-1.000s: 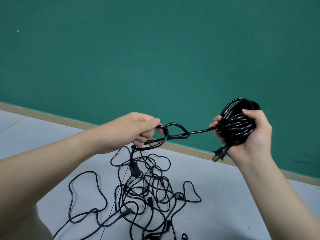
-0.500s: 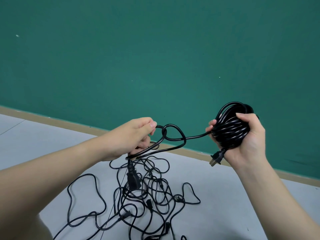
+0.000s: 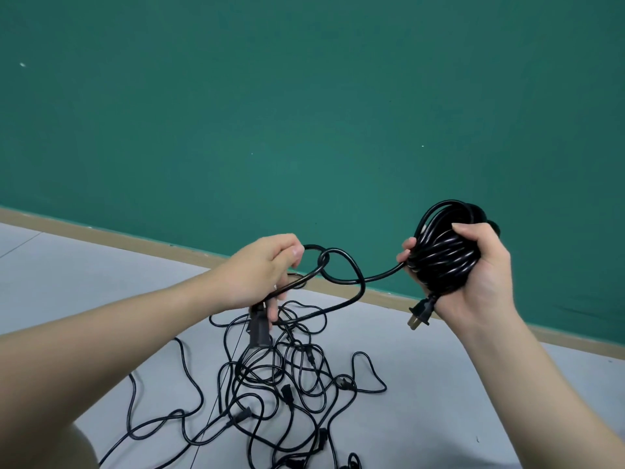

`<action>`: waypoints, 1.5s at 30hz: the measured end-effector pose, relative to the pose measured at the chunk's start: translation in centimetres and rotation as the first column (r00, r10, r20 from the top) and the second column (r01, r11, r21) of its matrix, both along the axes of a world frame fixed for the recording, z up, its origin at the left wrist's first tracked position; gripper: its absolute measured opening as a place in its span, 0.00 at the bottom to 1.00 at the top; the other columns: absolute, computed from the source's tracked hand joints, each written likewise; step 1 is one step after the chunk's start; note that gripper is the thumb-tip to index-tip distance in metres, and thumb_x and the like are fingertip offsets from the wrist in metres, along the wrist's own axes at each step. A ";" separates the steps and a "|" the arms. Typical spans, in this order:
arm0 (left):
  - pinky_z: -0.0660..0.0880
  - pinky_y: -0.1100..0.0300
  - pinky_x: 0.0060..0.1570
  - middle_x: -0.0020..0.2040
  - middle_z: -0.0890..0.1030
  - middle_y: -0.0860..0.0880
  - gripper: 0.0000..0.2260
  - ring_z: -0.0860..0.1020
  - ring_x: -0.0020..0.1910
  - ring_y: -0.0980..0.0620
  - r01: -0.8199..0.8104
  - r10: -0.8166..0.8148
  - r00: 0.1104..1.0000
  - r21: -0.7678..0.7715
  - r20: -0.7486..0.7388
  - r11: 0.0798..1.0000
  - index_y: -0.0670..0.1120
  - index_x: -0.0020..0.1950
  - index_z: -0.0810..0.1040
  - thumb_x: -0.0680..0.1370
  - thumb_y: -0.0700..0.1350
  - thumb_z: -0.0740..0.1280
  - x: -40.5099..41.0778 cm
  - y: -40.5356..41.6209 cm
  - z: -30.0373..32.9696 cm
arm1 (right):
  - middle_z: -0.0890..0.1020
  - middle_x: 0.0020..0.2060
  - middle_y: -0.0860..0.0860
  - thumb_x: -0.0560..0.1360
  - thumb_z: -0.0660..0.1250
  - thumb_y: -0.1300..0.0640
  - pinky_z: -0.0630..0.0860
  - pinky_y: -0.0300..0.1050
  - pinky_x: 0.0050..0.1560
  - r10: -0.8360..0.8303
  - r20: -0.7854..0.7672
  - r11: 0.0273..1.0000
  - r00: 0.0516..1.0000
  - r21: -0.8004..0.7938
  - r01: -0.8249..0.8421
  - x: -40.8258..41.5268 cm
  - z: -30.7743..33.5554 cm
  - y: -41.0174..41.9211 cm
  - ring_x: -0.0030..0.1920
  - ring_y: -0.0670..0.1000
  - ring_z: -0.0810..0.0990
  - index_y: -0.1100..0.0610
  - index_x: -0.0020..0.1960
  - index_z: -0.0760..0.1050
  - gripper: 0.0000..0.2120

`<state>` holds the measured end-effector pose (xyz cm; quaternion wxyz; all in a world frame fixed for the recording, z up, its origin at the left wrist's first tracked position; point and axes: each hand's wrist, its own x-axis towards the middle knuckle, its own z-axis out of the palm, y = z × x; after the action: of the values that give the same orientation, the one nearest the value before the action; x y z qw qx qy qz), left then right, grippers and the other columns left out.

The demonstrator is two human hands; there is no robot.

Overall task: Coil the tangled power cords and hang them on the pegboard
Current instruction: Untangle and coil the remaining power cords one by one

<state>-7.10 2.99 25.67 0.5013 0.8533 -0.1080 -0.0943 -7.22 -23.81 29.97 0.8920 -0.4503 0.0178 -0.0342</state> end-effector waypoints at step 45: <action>0.74 0.57 0.25 0.30 0.75 0.45 0.14 0.76 0.22 0.43 -0.199 0.165 0.977 -0.305 -0.133 0.931 0.43 0.56 0.71 0.87 0.53 0.57 0.8 -0.3 0.1 | 0.73 0.43 0.58 0.75 0.65 0.57 0.78 0.56 0.48 -0.032 -0.007 0.997 0.999 0.069 0.032 -0.2 0.2 -1.8 0.42 0.61 0.77 0.58 0.52 0.67 0.10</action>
<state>-6.34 2.71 25.73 0.6430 0.7622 -0.0156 -0.0735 -7.38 -25.60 30.22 0.9064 -0.4189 0.0289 -0.0464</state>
